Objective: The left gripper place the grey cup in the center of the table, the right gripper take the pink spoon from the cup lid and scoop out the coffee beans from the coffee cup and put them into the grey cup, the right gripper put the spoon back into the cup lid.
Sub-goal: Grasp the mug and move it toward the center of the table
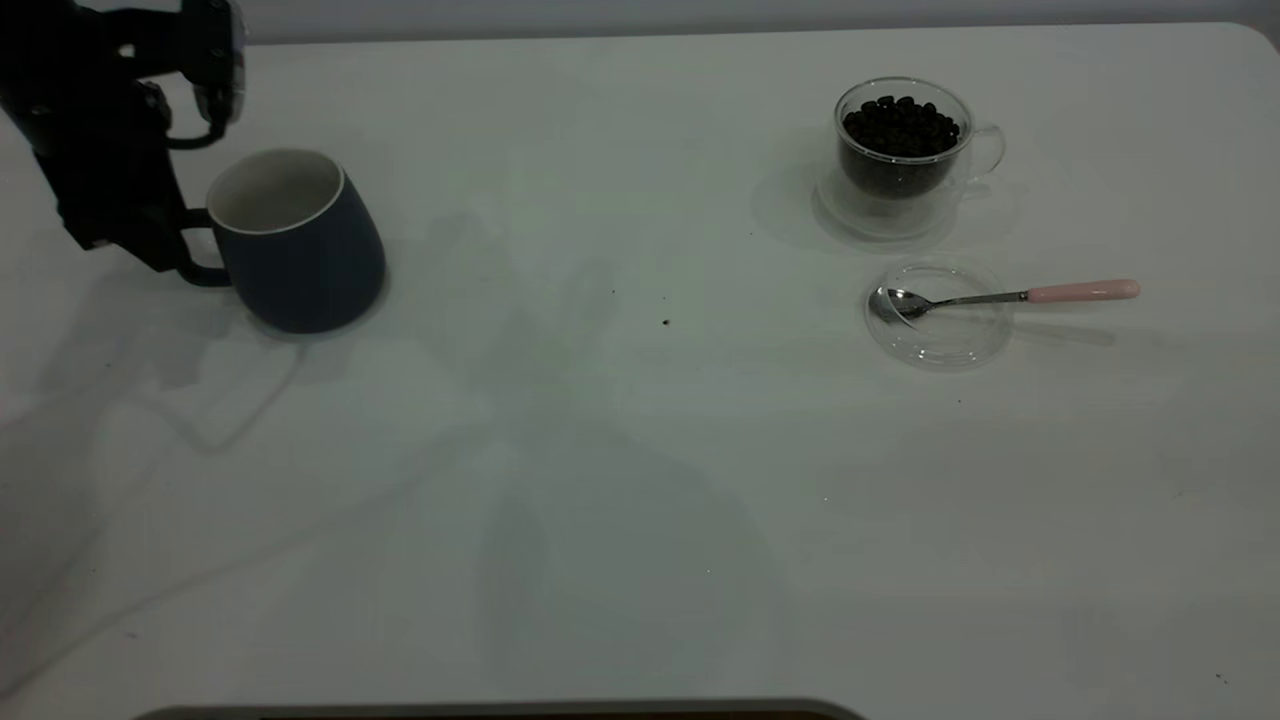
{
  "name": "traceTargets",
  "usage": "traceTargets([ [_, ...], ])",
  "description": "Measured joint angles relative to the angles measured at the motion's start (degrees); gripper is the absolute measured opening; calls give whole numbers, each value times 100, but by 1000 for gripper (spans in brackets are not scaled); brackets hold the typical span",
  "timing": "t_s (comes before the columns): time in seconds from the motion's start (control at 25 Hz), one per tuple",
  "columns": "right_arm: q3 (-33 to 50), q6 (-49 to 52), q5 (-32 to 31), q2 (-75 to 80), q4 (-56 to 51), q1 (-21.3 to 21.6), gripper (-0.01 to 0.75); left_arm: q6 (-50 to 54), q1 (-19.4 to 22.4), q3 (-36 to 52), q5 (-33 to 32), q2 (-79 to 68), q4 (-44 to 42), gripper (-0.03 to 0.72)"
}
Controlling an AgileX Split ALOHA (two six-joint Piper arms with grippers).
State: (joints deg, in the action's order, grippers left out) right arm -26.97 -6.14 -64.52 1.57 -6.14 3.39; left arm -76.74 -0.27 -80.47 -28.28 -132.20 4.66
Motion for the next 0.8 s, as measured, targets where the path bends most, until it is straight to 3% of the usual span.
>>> traceTargets([
  [0.36,0,0,0,0,0,0,578,-366,-263,0,454,-171,14,370],
  [0.8,0,0,0,0,0,0,578,-598,-941,0,863,-194,407,370],
])
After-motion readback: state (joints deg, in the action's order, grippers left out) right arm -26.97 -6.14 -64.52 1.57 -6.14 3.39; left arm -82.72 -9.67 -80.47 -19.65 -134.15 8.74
